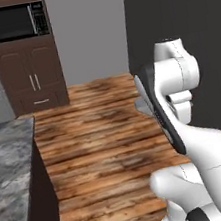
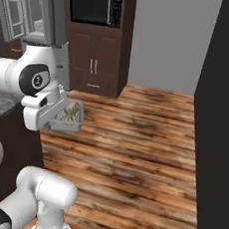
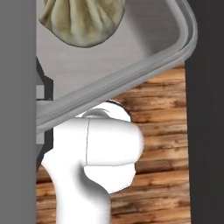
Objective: Place two dumplings into each of the tupperware containers and then place the containers in the fridge.
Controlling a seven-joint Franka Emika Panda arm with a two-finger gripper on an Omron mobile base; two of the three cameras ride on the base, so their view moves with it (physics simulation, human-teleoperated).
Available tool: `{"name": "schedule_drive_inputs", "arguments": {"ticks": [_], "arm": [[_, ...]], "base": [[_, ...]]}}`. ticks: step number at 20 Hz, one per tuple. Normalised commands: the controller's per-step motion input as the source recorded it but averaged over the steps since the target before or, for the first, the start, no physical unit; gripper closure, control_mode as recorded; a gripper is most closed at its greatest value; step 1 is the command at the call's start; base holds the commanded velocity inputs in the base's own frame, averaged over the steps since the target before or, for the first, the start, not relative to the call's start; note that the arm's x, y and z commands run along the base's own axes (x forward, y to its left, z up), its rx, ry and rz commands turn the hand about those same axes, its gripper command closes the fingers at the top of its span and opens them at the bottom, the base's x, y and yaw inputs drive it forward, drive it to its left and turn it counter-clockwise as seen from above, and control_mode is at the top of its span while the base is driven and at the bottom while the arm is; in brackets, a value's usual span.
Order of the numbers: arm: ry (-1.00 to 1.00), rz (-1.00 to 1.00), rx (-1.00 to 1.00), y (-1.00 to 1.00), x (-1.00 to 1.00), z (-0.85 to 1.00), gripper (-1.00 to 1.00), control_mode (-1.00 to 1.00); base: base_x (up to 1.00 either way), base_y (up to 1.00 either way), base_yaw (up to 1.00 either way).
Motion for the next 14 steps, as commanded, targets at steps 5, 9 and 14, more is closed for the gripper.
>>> {"name": "schedule_drive_inputs", "arguments": {"ticks": [5,9,14], "arm": [[0.00,0.00,0.00,0.00,0.00,0.00,1.00,1.00],[0.00,0.00,0.00,0.00,0.00,0.00,1.00,1.00],[0.00,0.00,0.00,0.00,0.00,0.00,1.00,1.00]], "base": [[1.00,-0.19,0.28],[1.00,-0.11,0.65],[0.92,-0.26,0.74]]}}
